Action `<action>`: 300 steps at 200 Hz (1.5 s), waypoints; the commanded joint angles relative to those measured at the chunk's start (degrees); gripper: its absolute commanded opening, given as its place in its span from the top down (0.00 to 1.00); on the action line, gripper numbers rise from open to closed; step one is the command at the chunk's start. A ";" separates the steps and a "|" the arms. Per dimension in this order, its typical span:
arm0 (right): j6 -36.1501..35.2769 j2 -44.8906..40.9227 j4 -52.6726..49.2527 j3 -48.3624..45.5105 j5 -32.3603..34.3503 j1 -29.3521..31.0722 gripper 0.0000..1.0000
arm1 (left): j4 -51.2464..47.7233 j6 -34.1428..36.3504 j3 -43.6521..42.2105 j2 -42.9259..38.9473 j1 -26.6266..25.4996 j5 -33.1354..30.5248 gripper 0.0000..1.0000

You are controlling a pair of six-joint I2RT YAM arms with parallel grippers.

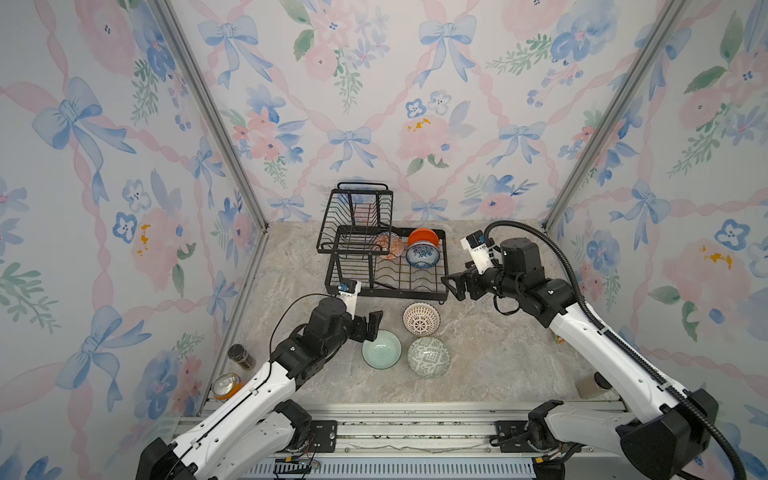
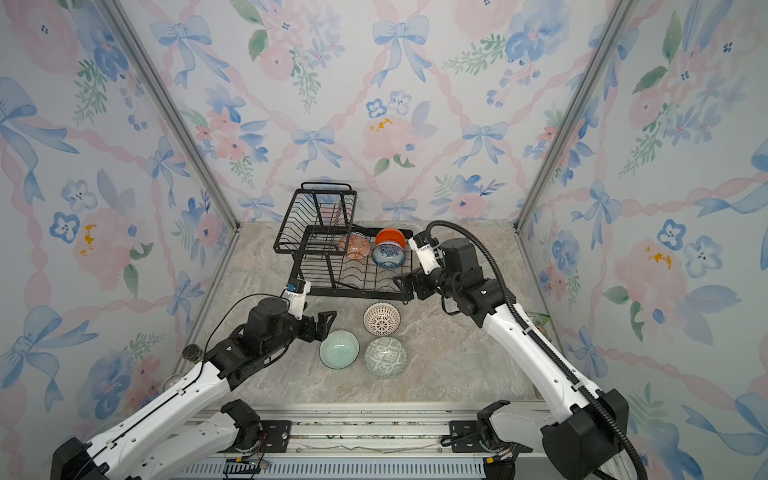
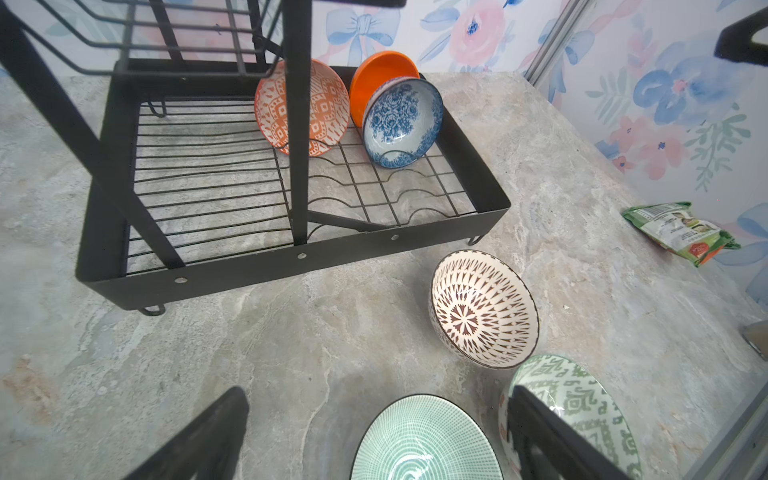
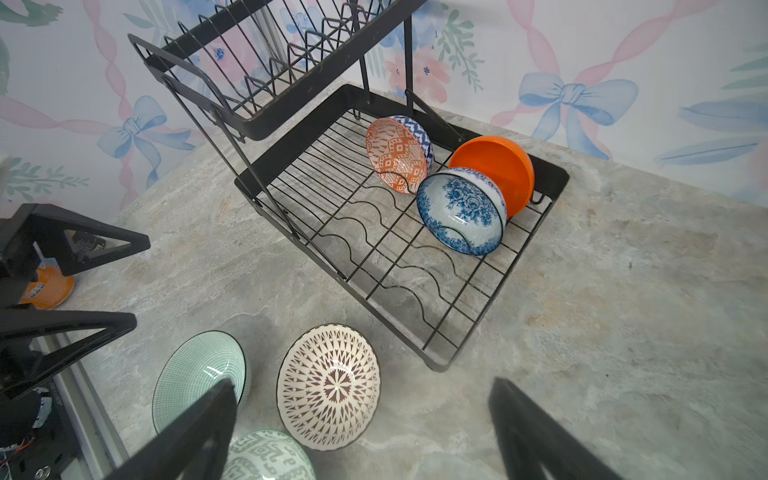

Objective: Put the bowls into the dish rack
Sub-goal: 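Lower the left gripper to the white maroon-patterned bowl rim while the right hovers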

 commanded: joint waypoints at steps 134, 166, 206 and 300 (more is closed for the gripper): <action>3.36 3.74 -6.39 -3.24 6.86 -0.98 0.03 | 6.24 -1.54 11.94 24.15 -4.79 3.05 0.02; 3.71 3.71 -5.26 -4.65 7.60 -1.01 0.03 | 6.20 -1.70 13.32 27.61 -5.59 2.97 0.02; 3.62 4.86 -4.03 -4.63 7.41 -1.08 0.03 | 2.84 -1.21 14.89 31.40 -5.81 -1.19 0.02; 3.16 7.52 -3.40 -4.46 7.13 -1.26 0.03 | 2.91 -1.15 19.09 40.23 -6.13 1.22 0.02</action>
